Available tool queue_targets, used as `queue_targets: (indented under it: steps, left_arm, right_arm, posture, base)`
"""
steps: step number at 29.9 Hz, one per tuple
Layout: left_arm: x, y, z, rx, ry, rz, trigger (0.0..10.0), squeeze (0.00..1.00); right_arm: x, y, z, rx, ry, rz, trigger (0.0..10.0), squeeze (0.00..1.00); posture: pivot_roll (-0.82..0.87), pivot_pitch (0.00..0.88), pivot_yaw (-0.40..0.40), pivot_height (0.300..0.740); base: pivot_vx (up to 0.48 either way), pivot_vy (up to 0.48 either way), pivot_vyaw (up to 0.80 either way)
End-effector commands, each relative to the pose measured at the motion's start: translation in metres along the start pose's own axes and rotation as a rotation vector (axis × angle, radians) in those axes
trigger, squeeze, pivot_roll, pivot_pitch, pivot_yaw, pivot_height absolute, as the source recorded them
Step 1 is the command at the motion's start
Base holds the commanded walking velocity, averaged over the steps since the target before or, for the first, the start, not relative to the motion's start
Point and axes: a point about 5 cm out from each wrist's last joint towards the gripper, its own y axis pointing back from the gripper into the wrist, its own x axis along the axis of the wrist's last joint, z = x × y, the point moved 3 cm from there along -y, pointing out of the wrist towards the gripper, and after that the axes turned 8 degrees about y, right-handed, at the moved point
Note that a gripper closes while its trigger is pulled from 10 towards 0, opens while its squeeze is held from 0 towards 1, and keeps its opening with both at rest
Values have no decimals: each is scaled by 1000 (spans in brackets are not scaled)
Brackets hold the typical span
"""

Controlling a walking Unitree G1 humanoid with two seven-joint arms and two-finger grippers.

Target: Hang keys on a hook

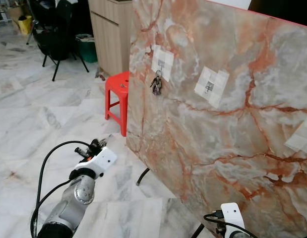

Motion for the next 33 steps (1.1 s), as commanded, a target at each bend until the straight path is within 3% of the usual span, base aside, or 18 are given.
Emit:
queue_targets:
  steps: [1,7,12,13,14,17,21,23,27,28,29,33]
  left_arm:
    - [8,0,-1,27,28,41,10000,0]
    - [37,0,-10,113,175,199,10000,0]
    - [55,-1,5,4,394,241,10000,0]
    - [55,-1,5,4,394,241,10000,0]
    - [61,-1,18,-91,521,230,10000,0]
    - [72,0,30,-182,709,230,10000,0]
    - [81,-1,32,-224,842,232,10000,0]
    - [83,-1,32,-232,868,237,10000,0]
    - [99,-3,27,-312,1114,268,10000,0]
    - [99,-3,27,-312,1114,268,10000,0]
    - [110,1,31,-430,1229,284,10000,0]
    - [128,16,46,-664,1191,304,10000,0]
  right_arm:
    - [1,0,6,-21,-2,12,10000,0]
    - [4,0,9,-39,-1,25,10000,0]
    - [6,0,10,-45,3,31,10000,0]
    - [6,0,10,-45,3,31,10000,0]
    - [6,0,10,-47,4,32,10000,0]
    - [7,0,10,-51,2,36,10000,0]
    - [8,0,10,-54,-2,40,10000,0]
    - [8,0,10,-55,-4,41,10000,0]
    - [9,0,12,-61,-7,48,10000,0]
    - [9,0,12,-61,-7,48,10000,0]
    - [11,0,12,-63,-7,52,10000,0]
    - [12,0,11,-63,-7,56,10000,0]
  posture:
    - [143,0,-111,740]
    - [144,0,-114,740]
    - [146,0,-115,740]
    - [146,0,-115,740]
    - [144,0,-112,740]
    - [139,0,-107,740]
    - [138,0,-105,740]
    - [139,0,-104,740]
    - [140,0,-105,740]
    - [140,0,-105,740]
    - [144,0,-106,740]
    - [145,0,-106,740]
  base:
    - [0,0,0]
    - [0,0,0]
    - [0,0,0]
    - [0,0,0]
    - [0,0,0]
    - [0,0,0]
    - [0,0,0]
    - [0,0,0]
    - [0,0,0]
    - [0,0,0]
    - [0,0,0]
    - [0,0,0]
